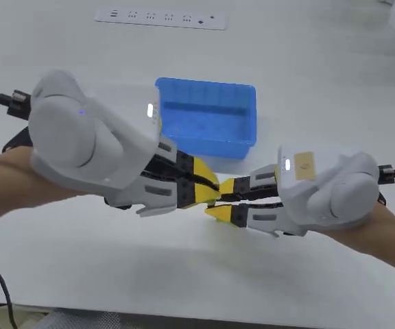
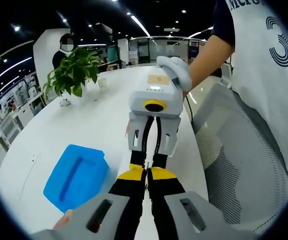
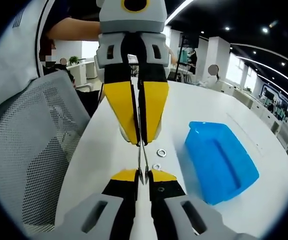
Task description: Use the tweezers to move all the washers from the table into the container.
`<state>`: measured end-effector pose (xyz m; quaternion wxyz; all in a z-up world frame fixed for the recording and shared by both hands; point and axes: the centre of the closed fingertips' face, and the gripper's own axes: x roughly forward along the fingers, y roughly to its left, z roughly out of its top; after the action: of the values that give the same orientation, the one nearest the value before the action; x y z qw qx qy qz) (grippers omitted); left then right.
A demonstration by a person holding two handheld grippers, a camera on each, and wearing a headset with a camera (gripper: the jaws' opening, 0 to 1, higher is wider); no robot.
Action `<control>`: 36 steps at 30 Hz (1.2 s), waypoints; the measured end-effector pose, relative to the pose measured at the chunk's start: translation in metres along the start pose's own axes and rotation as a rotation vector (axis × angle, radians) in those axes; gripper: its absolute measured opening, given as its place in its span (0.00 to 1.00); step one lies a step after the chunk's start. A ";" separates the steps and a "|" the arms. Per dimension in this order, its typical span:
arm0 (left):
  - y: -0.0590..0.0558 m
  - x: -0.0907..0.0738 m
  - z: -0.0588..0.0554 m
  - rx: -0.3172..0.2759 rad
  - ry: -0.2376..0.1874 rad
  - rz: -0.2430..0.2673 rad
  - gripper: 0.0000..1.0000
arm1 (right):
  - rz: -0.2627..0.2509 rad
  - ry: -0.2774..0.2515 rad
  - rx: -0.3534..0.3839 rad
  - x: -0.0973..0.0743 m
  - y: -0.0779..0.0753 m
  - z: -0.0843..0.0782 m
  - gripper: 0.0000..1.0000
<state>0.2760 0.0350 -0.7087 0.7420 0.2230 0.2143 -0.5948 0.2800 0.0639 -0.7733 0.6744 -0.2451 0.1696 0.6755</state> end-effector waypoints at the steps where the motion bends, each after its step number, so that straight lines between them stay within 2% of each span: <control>1: 0.001 -0.003 0.000 -0.003 -0.002 0.008 0.06 | -0.005 -0.001 -0.011 0.001 -0.001 0.002 0.09; 6: 0.004 -0.011 -0.003 -0.011 -0.009 0.032 0.06 | -0.019 0.007 -0.062 0.005 -0.004 0.008 0.10; 13: 0.013 -0.015 -0.006 -0.016 -0.015 0.055 0.06 | -0.031 0.022 -0.086 0.008 -0.012 0.010 0.10; 18: 0.019 -0.013 -0.010 -0.017 0.004 0.060 0.06 | -0.042 0.043 -0.071 0.008 -0.019 0.004 0.10; 22: 0.023 -0.009 -0.010 -0.024 0.003 0.060 0.06 | -0.047 0.048 -0.054 0.011 -0.023 0.003 0.10; 36: 0.026 -0.008 -0.019 -0.048 0.014 0.061 0.06 | -0.025 0.046 -0.026 0.018 -0.023 -0.002 0.11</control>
<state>0.2986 0.0572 -0.7175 0.7634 0.2158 0.2266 -0.5651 0.3034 0.0784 -0.7826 0.6754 -0.2715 0.1732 0.6634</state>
